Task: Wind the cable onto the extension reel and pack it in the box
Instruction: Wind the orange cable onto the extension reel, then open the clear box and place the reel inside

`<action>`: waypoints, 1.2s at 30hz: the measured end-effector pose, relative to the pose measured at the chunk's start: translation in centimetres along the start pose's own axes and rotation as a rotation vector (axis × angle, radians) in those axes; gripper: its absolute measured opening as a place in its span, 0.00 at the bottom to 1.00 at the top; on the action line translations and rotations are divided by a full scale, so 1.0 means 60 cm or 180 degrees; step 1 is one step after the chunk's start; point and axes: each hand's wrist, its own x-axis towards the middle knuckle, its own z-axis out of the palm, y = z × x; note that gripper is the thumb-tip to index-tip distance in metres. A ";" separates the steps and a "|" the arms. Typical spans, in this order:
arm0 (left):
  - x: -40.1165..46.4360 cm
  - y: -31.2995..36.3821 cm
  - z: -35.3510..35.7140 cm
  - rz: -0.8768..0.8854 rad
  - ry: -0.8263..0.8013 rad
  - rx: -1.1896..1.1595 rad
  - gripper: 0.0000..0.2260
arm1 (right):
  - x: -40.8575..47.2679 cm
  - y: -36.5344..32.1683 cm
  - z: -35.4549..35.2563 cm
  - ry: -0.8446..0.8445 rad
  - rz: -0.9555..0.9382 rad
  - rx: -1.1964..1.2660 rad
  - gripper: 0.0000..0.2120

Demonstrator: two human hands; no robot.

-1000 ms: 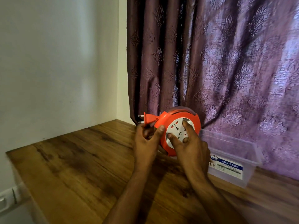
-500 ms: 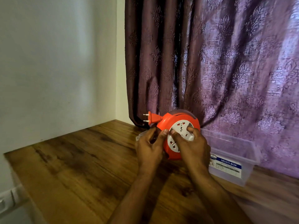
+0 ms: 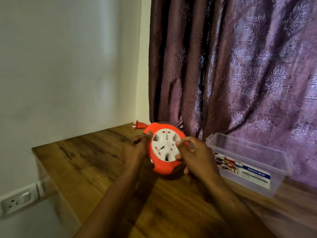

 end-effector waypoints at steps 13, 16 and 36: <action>0.005 -0.024 -0.136 -0.1601 -0.0329 -0.0271 0.16 | -0.048 0.032 0.080 -0.1275 0.0792 -0.0196 0.16; 0.020 -0.018 -0.132 -0.1584 -0.0416 0.0199 0.15 | -0.055 0.031 0.080 -0.1234 0.0836 -0.0284 0.17; 0.013 0.038 -0.048 0.0474 -0.0916 0.2919 0.16 | -0.042 0.057 -0.133 0.0357 -0.0783 -0.2937 0.19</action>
